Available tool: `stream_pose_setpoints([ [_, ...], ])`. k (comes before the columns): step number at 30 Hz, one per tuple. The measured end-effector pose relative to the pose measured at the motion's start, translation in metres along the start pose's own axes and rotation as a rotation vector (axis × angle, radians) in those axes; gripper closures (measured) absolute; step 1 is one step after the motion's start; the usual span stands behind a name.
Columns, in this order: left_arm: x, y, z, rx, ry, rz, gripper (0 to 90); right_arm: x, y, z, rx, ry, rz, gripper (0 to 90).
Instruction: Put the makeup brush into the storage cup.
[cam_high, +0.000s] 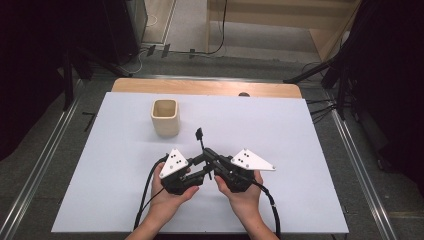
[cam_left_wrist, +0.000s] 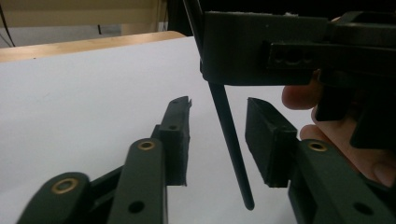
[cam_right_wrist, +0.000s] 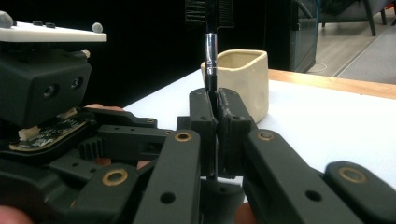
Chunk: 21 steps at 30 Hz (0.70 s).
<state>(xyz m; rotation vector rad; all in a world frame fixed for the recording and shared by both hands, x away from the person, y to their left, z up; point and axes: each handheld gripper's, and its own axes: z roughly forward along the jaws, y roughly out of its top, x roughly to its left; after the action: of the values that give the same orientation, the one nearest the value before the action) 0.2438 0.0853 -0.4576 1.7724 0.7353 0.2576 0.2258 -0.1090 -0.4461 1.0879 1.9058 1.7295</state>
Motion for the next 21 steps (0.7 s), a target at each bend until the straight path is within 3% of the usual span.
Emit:
stream_pose_setpoints([
  [3, 0.002, 0.0, 0.0, 0.01, -0.014, -0.015, 69.0, 0.001, 0.0, 0.0, -0.003, 0.0, 0.002, 87.4],
  [8, 0.009, -0.001, -0.002, 0.015, -0.031, -0.049, 86.0, 0.002, -0.001, 0.001, -0.002, 0.0, -0.001, 87.3],
  [12, 0.013, -0.003, -0.002, 0.024, -0.023, -0.053, 86.3, 0.003, 0.0, 0.001, 0.016, -0.005, -0.017, 86.7],
  [14, 0.016, -0.003, -0.002, 0.023, -0.024, -0.058, 86.5, 0.004, 0.002, 0.0, 0.015, 0.028, -0.001, 63.4],
  [15, 0.018, -0.003, -0.003, 0.024, -0.018, -0.057, 86.5, 0.004, 0.002, 0.0, 0.015, 0.028, -0.001, 63.4],
  [16, 0.022, -0.003, -0.004, 0.025, -0.014, -0.05, 86.5, 0.002, 0.004, -0.002, -0.016, 0.02, -0.02, 50.7],
  [19, 0.025, -0.003, -0.006, 0.016, -0.005, -0.058, 86.5, 0.0, 0.006, -0.003, -0.038, -0.008, -0.041, 40.9],
  [20, 0.028, -0.002, -0.008, 0.012, 0.004, -0.053, 86.5, -0.005, 0.009, -0.005, -0.043, -0.072, -0.078, 31.5],
  [21, 0.028, -0.002, -0.008, 0.012, 0.004, -0.053, 86.5, -0.005, 0.009, -0.005, -0.043, -0.072, -0.078, 31.5],
])
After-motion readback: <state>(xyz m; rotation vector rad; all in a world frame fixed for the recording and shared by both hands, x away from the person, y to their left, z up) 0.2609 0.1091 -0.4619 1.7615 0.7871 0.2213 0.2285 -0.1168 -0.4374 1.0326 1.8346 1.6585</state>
